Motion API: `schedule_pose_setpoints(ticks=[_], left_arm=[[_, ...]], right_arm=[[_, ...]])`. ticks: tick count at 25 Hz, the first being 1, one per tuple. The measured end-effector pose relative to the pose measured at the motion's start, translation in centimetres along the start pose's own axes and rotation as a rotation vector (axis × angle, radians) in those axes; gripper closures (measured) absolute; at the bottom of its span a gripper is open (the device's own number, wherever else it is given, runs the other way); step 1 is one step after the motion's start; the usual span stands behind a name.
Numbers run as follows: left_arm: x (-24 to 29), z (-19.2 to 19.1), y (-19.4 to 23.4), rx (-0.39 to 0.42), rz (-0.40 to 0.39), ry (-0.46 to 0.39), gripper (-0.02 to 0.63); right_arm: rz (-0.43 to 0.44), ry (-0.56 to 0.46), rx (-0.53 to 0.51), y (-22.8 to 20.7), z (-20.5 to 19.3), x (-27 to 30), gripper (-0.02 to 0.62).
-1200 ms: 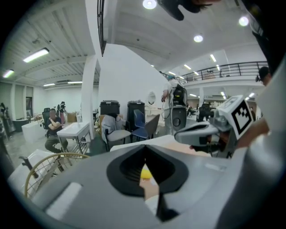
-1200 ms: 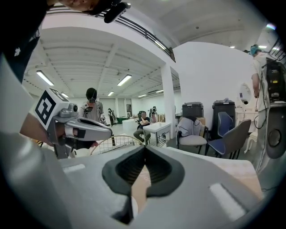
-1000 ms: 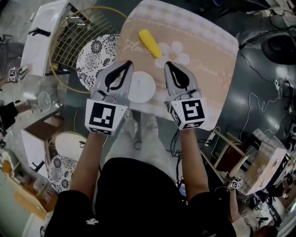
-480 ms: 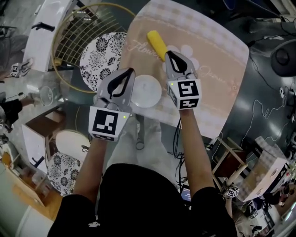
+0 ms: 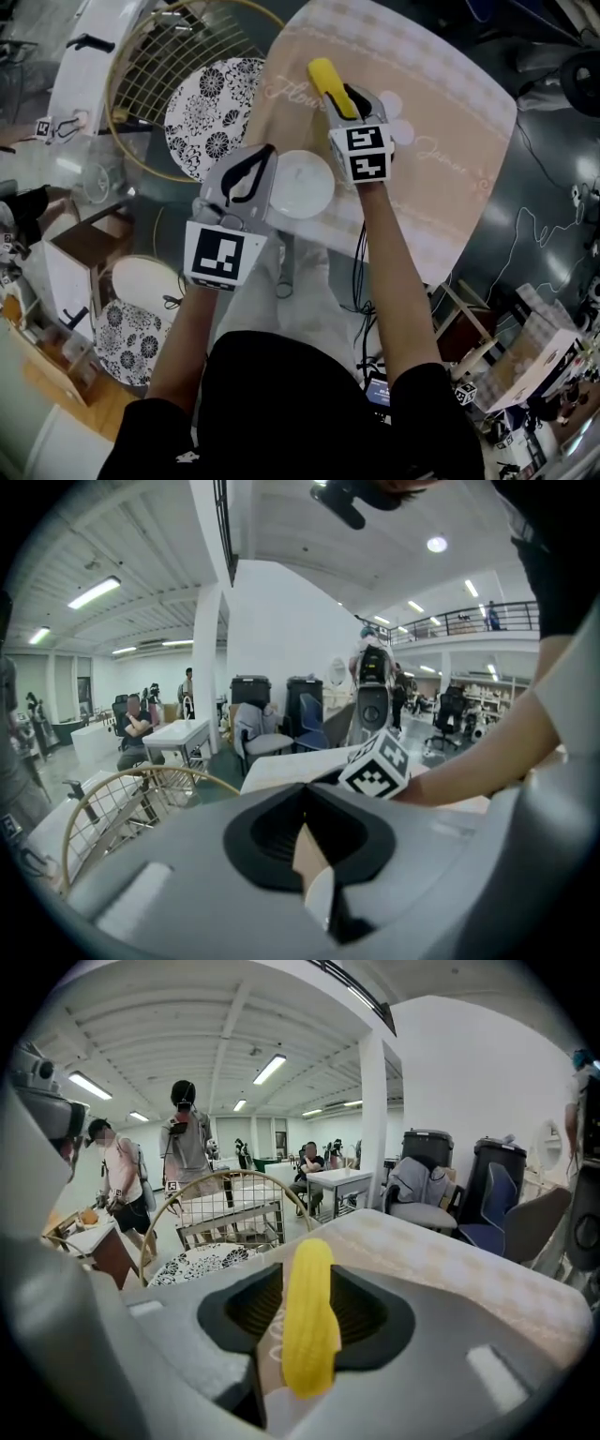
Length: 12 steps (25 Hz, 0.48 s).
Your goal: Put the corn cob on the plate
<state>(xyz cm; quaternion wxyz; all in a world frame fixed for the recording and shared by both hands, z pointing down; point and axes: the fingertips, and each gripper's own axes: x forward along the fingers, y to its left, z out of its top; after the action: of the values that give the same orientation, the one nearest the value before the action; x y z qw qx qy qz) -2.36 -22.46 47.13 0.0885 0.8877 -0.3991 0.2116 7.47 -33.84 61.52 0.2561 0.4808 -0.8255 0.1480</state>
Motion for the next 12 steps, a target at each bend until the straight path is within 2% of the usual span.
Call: schedule_pose_setpoints(ticks=[5,12], left_arm=[[0.0,-1.0,0.1,-0.013,-0.002,0.023,0.601],[-0.1,-1.5,0.1,-0.058,0.010,0.045,0.601]], right_arm=[[0.003,0.039,0.002,-0.5,-0.9,2.0,0.394],[0.010,0.117,0.007,-0.4,-2.9,4.2,0.348]])
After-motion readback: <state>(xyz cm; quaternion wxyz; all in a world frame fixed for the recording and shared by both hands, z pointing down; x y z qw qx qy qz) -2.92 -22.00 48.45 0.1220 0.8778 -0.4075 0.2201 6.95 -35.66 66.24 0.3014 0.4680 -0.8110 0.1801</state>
